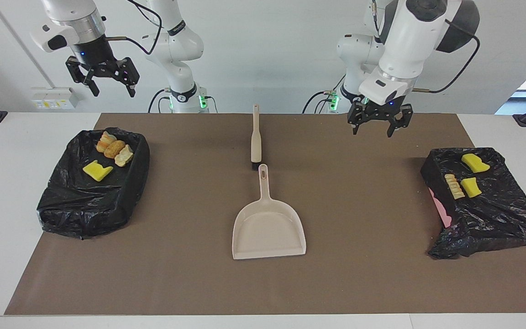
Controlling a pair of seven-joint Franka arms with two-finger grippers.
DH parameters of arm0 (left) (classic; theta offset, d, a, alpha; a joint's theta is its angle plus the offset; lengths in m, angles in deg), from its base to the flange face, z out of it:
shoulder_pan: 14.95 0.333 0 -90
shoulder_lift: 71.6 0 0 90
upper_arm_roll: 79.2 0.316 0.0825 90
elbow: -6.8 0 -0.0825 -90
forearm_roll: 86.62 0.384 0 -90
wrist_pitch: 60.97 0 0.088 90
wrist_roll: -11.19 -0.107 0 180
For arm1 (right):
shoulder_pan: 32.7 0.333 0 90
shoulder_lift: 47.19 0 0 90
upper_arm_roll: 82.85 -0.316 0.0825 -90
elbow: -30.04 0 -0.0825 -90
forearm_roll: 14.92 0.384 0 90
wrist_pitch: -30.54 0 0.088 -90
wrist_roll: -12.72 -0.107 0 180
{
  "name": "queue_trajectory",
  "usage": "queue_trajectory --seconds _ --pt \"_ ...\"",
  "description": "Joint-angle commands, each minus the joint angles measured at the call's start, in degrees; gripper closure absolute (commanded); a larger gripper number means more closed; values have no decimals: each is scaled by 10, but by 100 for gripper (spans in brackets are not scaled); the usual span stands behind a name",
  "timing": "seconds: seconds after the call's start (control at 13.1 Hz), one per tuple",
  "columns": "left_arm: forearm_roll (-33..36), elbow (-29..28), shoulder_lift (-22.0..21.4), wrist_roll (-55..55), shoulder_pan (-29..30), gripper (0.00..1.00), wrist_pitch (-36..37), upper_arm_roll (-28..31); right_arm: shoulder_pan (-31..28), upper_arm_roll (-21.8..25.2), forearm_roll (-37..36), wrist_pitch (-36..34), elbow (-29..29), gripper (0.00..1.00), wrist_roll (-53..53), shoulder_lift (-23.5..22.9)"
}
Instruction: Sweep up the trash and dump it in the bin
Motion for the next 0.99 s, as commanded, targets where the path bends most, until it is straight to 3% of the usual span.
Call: queue_trajectory --seconds 0.0,0.23,0.46,0.61,0.91 --pt "-3 7 -36 -38 34 0 48 -2 -6 0 7 25 -24 0 18 14" --pt "-14 75 -33 -101 68 0 117 1 -6 1 7 24 -24 0 13 14" --pt "-69 131 -16 -105 110 0 183 12 -6 1 7 23 -24 0 12 15" --pt "-67 162 7 -105 111 0 191 13 -6 1 8 22 -24 0 12 16" --pt "-50 159 1 -148 112 0 190 10 -6 1 7 21 -26 0 11 17"
